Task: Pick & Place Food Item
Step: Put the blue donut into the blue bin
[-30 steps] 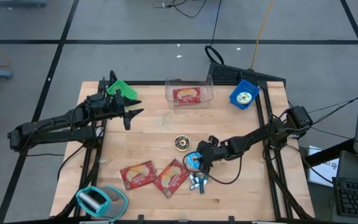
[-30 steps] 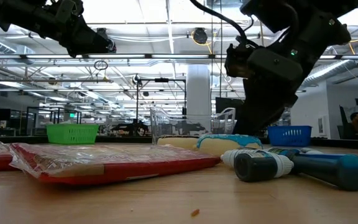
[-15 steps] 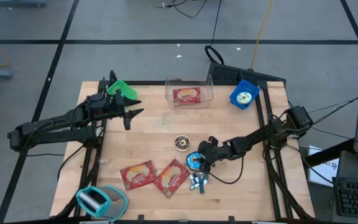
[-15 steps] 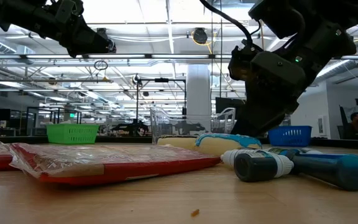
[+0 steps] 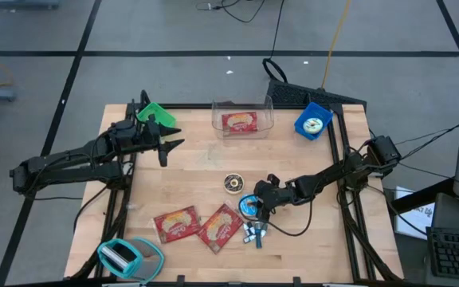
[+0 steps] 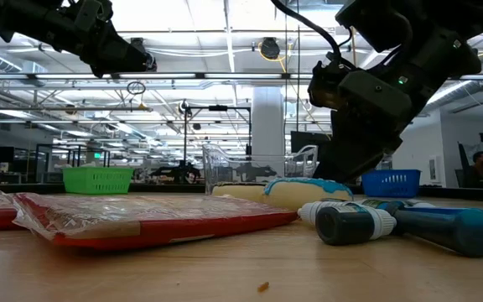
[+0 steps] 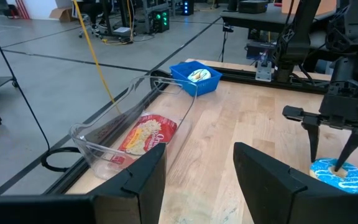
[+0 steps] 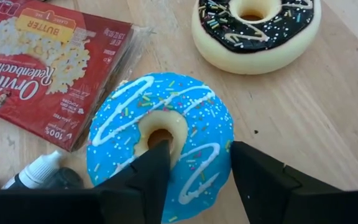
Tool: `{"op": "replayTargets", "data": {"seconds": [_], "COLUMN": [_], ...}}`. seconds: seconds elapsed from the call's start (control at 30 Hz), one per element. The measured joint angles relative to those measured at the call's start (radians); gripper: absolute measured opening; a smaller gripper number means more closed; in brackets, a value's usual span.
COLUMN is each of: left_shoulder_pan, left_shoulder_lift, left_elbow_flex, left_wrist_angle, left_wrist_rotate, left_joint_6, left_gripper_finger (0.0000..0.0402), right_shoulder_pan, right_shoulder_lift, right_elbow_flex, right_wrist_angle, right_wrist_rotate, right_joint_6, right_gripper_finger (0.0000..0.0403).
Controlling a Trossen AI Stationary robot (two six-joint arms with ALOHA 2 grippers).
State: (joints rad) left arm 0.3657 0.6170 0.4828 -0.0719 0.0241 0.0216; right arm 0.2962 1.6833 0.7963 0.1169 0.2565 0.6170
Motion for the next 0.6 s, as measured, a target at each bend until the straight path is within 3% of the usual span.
{"op": "replayTargets", "data": {"seconds": [0.6], "left_shoulder_pan": [0.000], "left_shoulder_lift": [0.000], "left_elbow_flex": [0.000], "left_wrist_angle": [0.000], "left_wrist_rotate": [0.000], "left_joint_6": [0.000], "left_gripper_finger": [0.0186], "right_shoulder_pan": [-0.001], "right_shoulder_lift": [0.000], "right_elbow_flex": [0.000], "right_wrist_angle": [0.000], "right_wrist_rotate": [0.000], "right_joint_6": [0.000], "right_gripper_finger": [0.0097]}}
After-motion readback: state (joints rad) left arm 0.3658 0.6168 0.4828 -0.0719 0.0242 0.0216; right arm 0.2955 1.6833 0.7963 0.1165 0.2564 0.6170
